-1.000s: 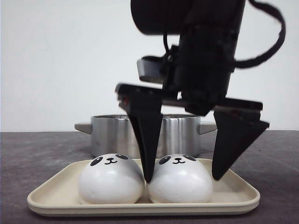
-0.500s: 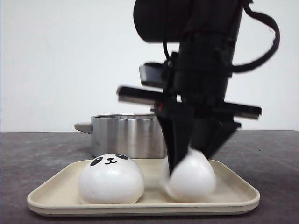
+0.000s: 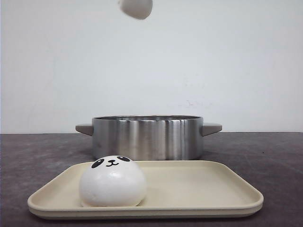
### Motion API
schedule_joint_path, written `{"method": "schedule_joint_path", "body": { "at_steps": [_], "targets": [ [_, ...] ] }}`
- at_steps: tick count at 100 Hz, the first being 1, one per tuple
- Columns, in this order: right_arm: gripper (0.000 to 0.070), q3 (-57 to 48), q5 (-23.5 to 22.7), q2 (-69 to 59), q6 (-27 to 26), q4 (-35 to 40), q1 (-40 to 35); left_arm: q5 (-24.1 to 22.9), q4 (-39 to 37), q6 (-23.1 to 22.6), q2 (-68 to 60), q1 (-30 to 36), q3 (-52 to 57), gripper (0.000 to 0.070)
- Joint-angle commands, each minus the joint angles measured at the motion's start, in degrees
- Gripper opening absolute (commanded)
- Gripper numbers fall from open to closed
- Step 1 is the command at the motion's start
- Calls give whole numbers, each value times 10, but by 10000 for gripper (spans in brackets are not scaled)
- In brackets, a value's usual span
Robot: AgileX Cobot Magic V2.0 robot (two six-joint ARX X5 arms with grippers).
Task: Steam buns
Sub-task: 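Carry the bun with the right gripper into the steamer and release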
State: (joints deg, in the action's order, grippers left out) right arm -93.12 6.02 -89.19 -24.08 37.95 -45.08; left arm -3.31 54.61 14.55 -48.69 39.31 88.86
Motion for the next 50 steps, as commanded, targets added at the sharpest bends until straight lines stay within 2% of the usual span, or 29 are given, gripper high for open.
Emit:
{"method": "schedule_joint_path", "body": {
  "at_steps": [1, 14, 24, 50],
  "targets": [
    [7, -6, 0, -33, 26, 5, 18, -3, -3, -4, -4, 5, 9, 636],
    [7, -6, -9, -85, 42, 9, 62, -4, -3, -4, -4, 5, 9, 636],
    [7, -6, -38, -136, 47, 5, 89, -4, -2, -4, -4, 5, 9, 636],
    [7, -6, -54, -226, 48, 3, 107, -17, 0, -4, -4, 5, 9, 636]
  ]
}}
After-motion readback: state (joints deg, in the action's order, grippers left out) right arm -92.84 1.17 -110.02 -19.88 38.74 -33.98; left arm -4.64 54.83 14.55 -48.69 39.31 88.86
